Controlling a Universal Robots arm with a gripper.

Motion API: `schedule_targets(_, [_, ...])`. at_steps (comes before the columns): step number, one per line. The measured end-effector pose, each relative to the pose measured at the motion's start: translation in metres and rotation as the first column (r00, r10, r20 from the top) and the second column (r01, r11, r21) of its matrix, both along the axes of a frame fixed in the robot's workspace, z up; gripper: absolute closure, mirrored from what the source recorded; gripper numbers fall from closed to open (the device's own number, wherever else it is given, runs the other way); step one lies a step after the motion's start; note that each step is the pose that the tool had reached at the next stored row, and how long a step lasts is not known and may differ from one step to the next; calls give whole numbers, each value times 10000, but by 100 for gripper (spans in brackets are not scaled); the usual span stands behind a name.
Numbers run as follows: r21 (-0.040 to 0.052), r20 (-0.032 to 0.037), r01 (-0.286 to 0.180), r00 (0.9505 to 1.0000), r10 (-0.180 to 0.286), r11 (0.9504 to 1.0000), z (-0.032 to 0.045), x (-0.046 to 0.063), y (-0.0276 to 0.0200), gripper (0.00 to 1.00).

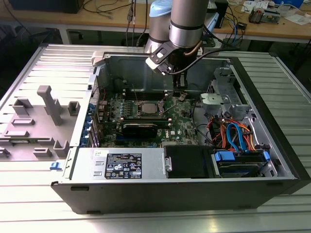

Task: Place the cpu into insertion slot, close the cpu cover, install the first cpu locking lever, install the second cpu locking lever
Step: 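Close the cpu cover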

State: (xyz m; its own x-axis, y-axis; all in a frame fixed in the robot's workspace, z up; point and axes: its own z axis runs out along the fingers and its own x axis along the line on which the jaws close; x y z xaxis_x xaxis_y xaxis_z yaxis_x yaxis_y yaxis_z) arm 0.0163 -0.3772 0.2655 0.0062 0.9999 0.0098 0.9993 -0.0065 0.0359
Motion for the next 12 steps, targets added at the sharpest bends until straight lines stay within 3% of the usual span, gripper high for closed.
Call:
schedule_targets(4, [2, -135, 0, 9999, 0, 10000, -3, 160, 0, 89])
schedule_targets(6, [-1, -205, 0, 9998, 0, 10000, -20, 185, 5, 89])
schedule_targets(9, [1, -386, 1, 9993, -1, 10000, -109, 217, 9, 89])
schedule_targets(12, [1, -397, -9, 9992, 9, 10000, -169, 219, 9, 89])
